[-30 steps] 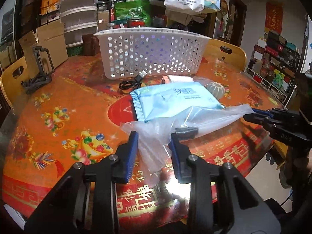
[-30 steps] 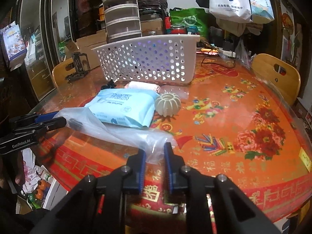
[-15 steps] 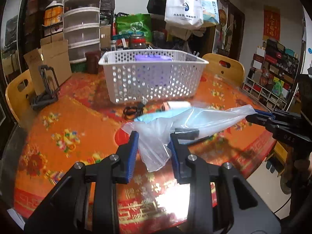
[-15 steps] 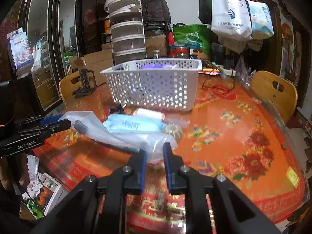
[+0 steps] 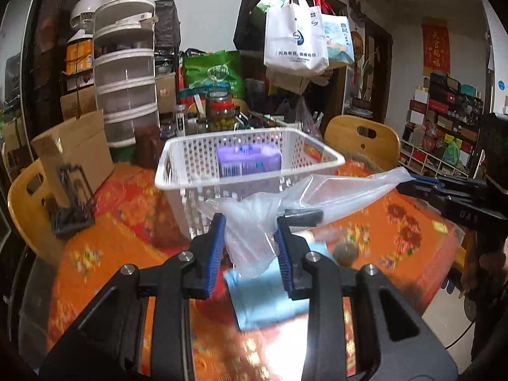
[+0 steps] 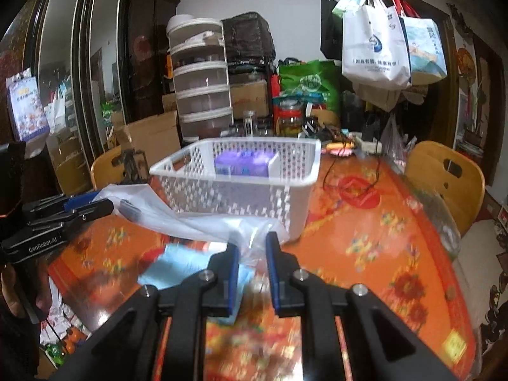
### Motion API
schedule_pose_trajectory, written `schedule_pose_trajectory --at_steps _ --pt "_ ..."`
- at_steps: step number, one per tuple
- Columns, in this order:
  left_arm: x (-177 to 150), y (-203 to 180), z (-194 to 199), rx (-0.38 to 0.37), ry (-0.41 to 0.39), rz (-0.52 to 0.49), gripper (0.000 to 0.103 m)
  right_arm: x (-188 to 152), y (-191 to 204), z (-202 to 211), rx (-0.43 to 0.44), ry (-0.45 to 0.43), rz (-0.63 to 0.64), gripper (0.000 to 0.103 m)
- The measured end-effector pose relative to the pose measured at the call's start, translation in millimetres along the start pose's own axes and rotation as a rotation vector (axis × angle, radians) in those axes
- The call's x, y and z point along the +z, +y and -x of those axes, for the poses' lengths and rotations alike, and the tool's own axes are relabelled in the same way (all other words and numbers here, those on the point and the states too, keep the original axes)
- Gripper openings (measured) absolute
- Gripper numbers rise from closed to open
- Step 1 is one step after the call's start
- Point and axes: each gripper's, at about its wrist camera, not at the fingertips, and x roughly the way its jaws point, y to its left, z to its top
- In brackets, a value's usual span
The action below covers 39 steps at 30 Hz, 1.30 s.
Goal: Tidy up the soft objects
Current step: 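Grasp the clear plastic bag with the left tool and lift it, then lower the clear bag into the white basket and open the left tool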
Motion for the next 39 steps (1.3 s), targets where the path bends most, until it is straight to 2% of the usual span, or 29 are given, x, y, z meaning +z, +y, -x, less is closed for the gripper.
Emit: schedule_pose_trajectory --at_steps 8,14,22,27,30,31,33,35,36,39 --pt "76 26 -57 0.033 0.017 0.021 0.029 65 -13 -31 -0.017 -0.033 0.022 0.014" --pt "112 57 -127 0.037 0.092 0.069 0.029 101 -29 -89 0.006 0.034 -0.020 0.014" --pt "122 80 -189 0.068 0.165 0.101 0.029 114 -45 -153 -0.003 0.132 -0.047 0.014" --pt "107 83 -200 0.071 0.195 0.098 0.030 108 -44 -174 -0.015 0.188 -0.029 0.015" --pt "100 86 -203 0.095 0.192 0.105 0.048 103 -45 -175 -0.029 0.191 -0.028 0.016" --pt "98 87 -202 0.090 0.185 0.113 0.056 102 -44 -174 -0.036 0.181 -0.026 0.019" --pt "96 88 -199 0.075 0.170 0.119 0.062 101 -42 -172 -0.063 0.165 -0.010 0.028" --pt "94 84 -195 0.089 0.159 0.105 0.068 101 -41 -170 -0.038 0.162 -0.015 0.053" --pt "93 83 -195 0.087 0.158 0.100 0.069 101 -41 -169 -0.037 0.156 -0.011 0.058" --pt "90 78 -185 0.099 0.138 0.086 0.085 102 -40 -160 -0.025 0.123 -0.021 0.076"
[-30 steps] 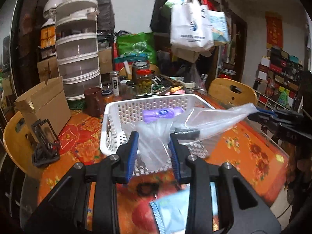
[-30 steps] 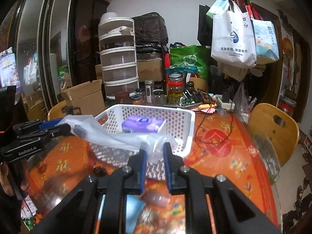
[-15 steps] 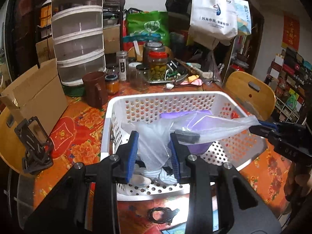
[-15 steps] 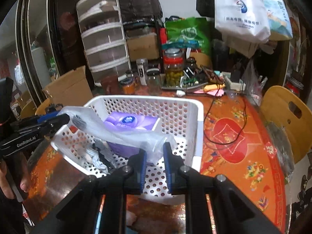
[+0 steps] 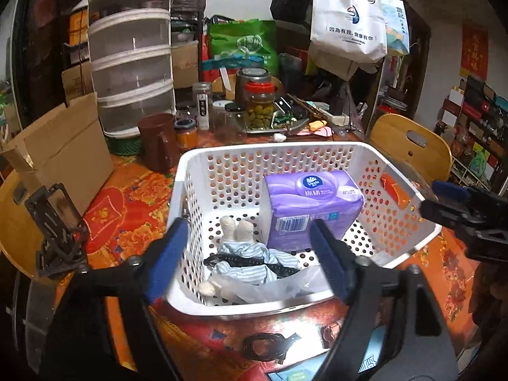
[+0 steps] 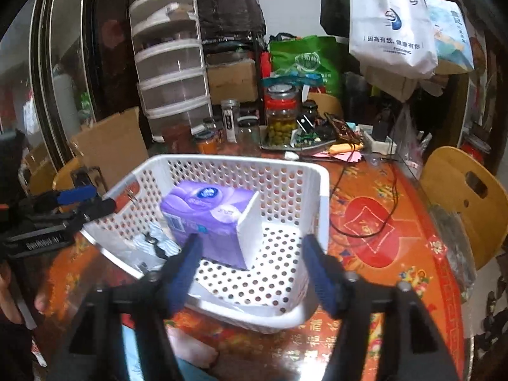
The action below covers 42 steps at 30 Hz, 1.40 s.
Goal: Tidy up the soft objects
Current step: 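Lower the clear bag into the white basket and open the left tool, then move both tools back to the light-blue wet-wipes pack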
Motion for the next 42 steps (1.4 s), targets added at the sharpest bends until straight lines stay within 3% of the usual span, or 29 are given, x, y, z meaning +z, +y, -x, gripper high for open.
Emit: schedule_pose_trajectory --at_steps 2,3,5,10,15,20,22,28,33,37,42 --pt "0 0 6 0.009 -0.021 0.004 0.099 0 -1 7 0.010 -0.014 -0.011 0.083" --pt "0 0 9 0.008 -0.025 0.010 0.100 0 -1 11 0.011 -0.022 -0.012 0.084" --pt "0 0 15 0.013 -0.028 0.016 0.100 0 -2 15 0.021 -0.023 -0.020 0.098" --pt "-4 -4 31 0.044 -0.013 0.006 0.100 -5 -6 27 0.065 -0.034 -0.059 0.103" --pt "-19 -13 60 0.124 0.014 -0.015 0.103 -15 -2 48 0.063 -0.055 -0.064 0.103" --pt "-51 -10 100 0.081 0.004 0.037 0.103 -41 4 77 0.079 -0.065 -0.077 0.103" --pt "-67 -13 116 0.103 0.005 0.030 0.103 -56 7 91 0.051 -0.077 -0.069 0.103" --pt "-115 -21 149 0.052 -0.005 0.060 0.103 -111 0 119 0.001 -0.084 -0.134 0.103" --pt "-146 -35 149 0.033 0.034 0.054 0.103 -148 2 121 -0.053 -0.049 -0.128 0.103" --pt "-165 -43 134 0.002 0.079 0.063 0.103 -170 11 116 -0.012 -0.013 -0.131 0.102" --pt "-182 -44 109 -0.019 0.153 0.075 0.103 -188 29 101 0.041 0.037 -0.120 0.091"
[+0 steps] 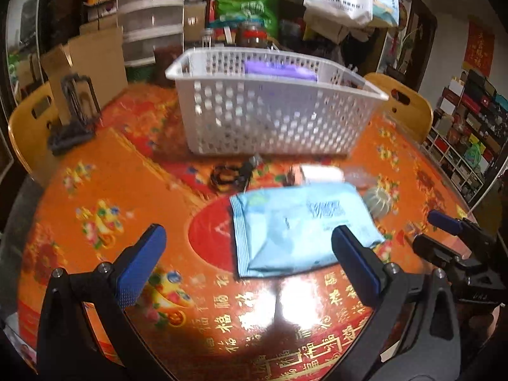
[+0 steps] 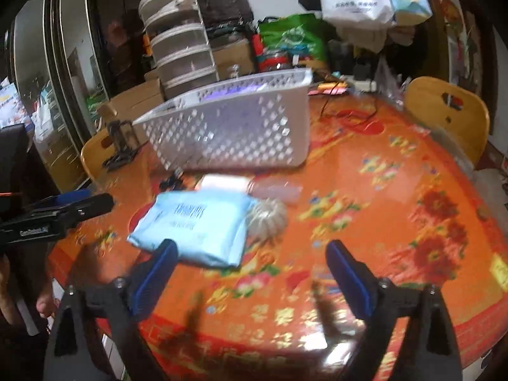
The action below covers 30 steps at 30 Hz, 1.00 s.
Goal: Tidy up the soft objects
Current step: 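Move both tools back to the light-blue wet-wipes pack, then close both tools on opposite edges of the wet-wipes pack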
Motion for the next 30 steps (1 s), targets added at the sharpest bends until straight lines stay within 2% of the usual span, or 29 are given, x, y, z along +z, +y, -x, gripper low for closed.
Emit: schedule_pose_trajectory --at_steps 6,14,18,26,30 --pt "-5 -2 -24 -0.034 0.046 -0.004 0.100 -10 11 -21 0.062 0.057 0.005 0.083" --pt "-6 -4 -48 -0.067 0.098 -0.015 0.078 -10 27 -42 0.110 0.112 0.041 0.070" --pt "-8 -6 -56 -0.099 0.112 -0.020 0.077 -10 30 -55 0.127 0.152 0.052 0.064" --pt "-13 -11 -59 -0.162 0.123 -0.071 0.076 -3 34 -67 0.125 0.181 0.099 0.064" --pt "-17 -13 -63 -0.169 0.131 -0.104 0.076 0 34 -70 0.137 0.192 0.122 0.063"
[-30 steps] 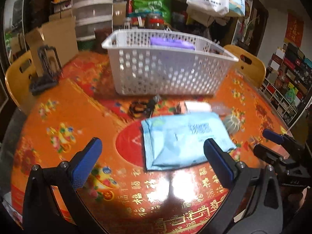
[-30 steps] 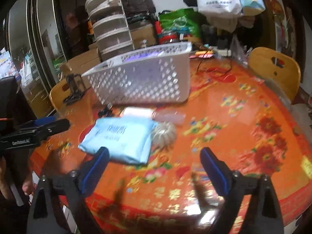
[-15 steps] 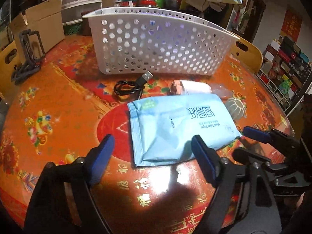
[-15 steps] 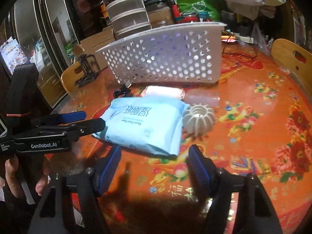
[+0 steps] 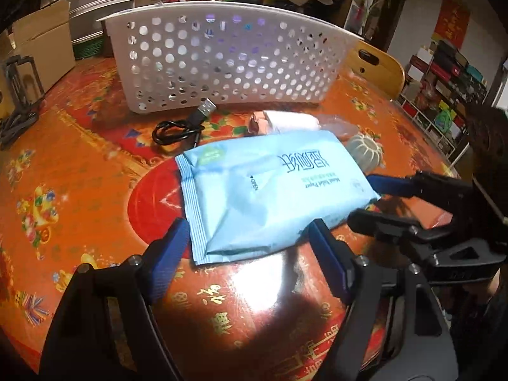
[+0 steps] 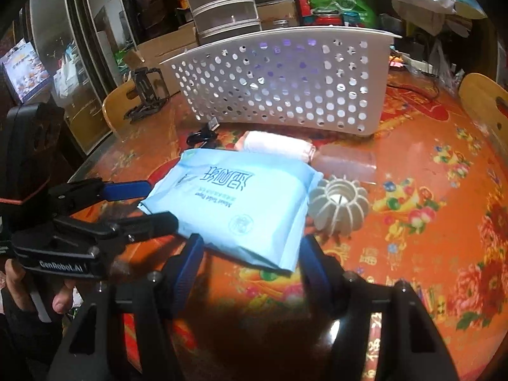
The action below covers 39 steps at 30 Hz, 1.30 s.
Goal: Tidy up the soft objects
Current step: 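Close both tools on opposite edges of the wet-wipes pack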
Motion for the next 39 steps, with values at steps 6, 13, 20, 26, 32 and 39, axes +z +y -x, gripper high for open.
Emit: schedule_pose_trajectory --at_steps 6,13,20,26,32,39 --pt "-1 -1 -1 0.002 -0.009 -0.012 0.076 1 1 -2 -0.003 -0.005 0.017 0.059" --pt "-5 -12 0 -0.010 -0.017 -0.048 0.059 -2 9 -3 -0.032 -0.014 0.055 0.047" --pt "-7 -14 3 -0.012 -0.028 -0.052 0.054 -4 8 1 -0.041 -0.039 0.055 0.036" --pt "-7 -17 9 -0.022 -0.051 -0.054 0.041 -6 12 9 -0.065 -0.072 0.072 0.031" --pt "-8 -18 16 -0.030 -0.066 -0.050 0.036 -6 15 17 -0.074 -0.098 0.089 0.030" --pt "-6 -20 27 -0.031 -0.098 -0.043 0.026 -6 11 25 -0.059 -0.125 0.059 0.029"
